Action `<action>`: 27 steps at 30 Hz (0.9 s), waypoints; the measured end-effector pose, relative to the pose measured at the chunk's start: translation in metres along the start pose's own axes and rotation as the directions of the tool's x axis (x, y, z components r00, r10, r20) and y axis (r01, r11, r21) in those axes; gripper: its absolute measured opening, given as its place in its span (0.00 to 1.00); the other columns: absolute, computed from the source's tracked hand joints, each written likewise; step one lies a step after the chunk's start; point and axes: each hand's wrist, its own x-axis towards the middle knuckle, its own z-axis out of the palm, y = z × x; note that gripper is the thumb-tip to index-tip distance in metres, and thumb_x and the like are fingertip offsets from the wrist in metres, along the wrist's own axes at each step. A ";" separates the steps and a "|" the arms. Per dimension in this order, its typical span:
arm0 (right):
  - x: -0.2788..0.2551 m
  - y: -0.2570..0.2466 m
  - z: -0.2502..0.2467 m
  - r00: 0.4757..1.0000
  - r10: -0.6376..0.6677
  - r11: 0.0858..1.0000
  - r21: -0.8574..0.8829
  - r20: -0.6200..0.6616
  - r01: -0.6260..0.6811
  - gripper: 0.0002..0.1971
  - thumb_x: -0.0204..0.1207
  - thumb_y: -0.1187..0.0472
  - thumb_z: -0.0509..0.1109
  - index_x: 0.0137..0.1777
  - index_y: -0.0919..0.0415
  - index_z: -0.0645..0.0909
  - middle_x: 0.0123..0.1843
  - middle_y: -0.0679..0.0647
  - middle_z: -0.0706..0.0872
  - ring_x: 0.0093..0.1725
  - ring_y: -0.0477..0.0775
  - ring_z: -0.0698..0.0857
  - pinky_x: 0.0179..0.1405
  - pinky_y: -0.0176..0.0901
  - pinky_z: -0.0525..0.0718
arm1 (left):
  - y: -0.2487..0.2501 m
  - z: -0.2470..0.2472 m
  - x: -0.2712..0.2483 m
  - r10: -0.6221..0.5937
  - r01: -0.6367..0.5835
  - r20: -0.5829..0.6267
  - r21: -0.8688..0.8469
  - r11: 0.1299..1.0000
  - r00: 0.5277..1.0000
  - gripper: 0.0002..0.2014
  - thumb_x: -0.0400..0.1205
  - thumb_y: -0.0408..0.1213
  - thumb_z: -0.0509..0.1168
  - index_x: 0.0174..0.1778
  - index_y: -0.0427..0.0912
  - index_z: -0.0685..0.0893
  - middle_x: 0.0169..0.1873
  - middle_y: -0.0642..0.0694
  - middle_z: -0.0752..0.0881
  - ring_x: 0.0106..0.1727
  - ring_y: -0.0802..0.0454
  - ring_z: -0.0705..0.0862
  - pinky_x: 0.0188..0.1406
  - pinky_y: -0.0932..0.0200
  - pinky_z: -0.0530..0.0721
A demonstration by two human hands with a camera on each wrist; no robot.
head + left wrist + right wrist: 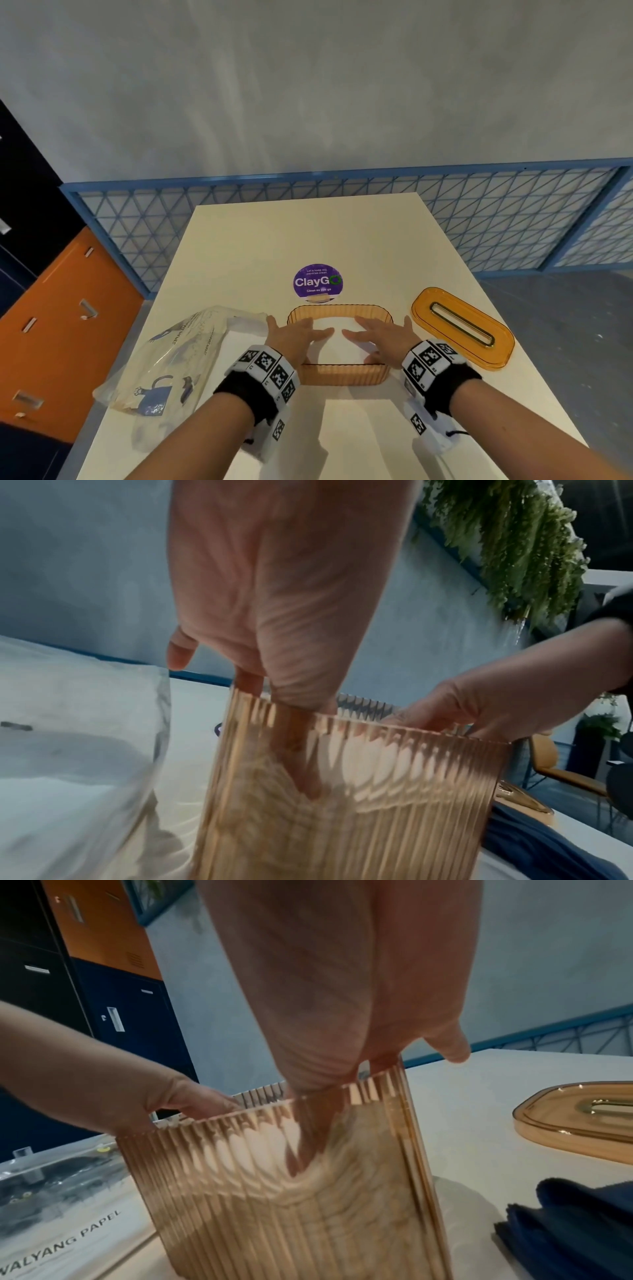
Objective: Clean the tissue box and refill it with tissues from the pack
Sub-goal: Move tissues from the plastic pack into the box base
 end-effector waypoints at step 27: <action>-0.001 0.022 0.009 0.925 0.321 0.833 0.525 -0.202 -0.175 0.31 0.84 0.70 0.49 0.84 0.54 0.45 0.59 0.68 0.83 0.44 0.55 0.76 0.42 0.40 0.71 | -0.039 0.094 -0.003 -0.655 0.559 -0.055 -0.471 0.683 0.754 0.22 0.80 0.48 0.63 0.66 0.43 0.69 0.67 0.44 0.68 0.71 0.45 0.68 0.58 0.55 0.80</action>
